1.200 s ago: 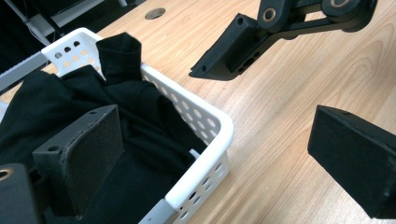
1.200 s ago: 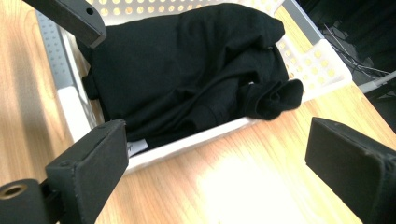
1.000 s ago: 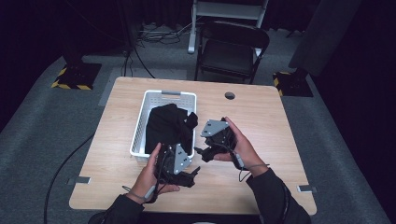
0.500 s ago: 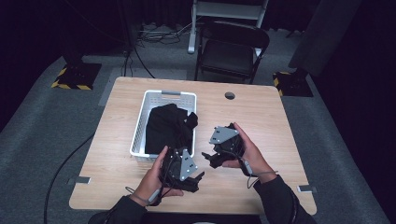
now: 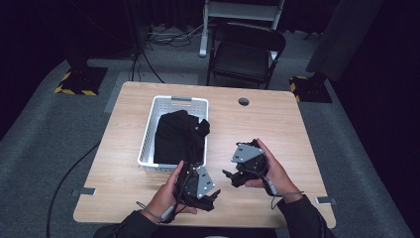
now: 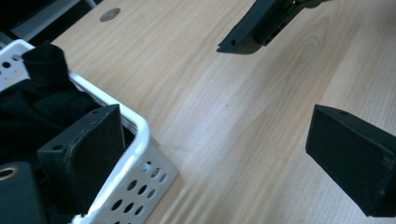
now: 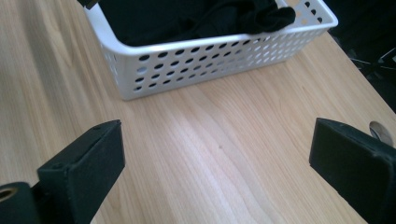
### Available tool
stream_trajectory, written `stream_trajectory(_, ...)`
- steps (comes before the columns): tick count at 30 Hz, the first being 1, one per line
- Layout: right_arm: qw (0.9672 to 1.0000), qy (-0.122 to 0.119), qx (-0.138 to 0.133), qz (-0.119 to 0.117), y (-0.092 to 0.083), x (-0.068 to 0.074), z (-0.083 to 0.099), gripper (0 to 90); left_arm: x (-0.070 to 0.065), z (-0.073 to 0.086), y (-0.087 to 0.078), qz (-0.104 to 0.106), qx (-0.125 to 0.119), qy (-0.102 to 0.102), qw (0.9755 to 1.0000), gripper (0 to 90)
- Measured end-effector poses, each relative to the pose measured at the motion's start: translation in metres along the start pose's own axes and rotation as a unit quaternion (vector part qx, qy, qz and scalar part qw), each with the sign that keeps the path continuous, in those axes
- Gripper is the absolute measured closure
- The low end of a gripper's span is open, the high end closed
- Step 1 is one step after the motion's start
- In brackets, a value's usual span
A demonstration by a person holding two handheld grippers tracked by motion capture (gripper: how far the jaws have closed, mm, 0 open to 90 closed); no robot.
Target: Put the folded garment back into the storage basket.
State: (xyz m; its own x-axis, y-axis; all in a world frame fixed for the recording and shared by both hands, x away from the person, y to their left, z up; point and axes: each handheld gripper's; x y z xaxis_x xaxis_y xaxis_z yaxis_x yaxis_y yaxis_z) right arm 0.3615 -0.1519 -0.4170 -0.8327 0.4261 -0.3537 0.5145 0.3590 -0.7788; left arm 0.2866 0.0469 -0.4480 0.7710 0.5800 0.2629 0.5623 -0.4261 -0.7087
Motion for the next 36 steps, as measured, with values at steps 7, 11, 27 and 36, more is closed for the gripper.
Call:
stream_trajectory(7,0.9998,0.003,0.012,0.013,0.000,0.005,0.019,3.3,-0.009,0.003,0.008,0.011,0.016,0.009,0.9998,4.1)
stream_trajectory(11,0.9998,0.005,0.018,0.011,0.001,0.007,0.026,3.0,-0.012,0.005,0.013,0.011,0.028,0.010,0.9995,3.8)
stream_trajectory(27,0.9988,0.015,0.045,-0.004,0.010,0.025,0.071,3.0,-0.028,0.013,0.029,0.040,0.065,0.033,0.9966,4.1)
stream_trajectory(36,0.9977,0.031,0.060,-0.003,0.011,0.030,0.092,3.0,-0.031,0.021,0.039,0.054,0.083,0.034,0.9945,4.2)
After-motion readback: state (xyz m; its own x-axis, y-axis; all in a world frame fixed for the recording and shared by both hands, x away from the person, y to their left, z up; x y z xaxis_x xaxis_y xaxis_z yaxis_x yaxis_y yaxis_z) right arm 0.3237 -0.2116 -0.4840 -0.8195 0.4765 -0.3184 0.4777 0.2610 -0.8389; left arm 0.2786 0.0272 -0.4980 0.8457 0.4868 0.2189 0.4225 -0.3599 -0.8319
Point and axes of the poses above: each handheld gripper's, and its own axes: y roughly forward along the jaws, z roughly out of its underside, x roughly to its left, and after that the axes turned 10 degrees about x, right-handed
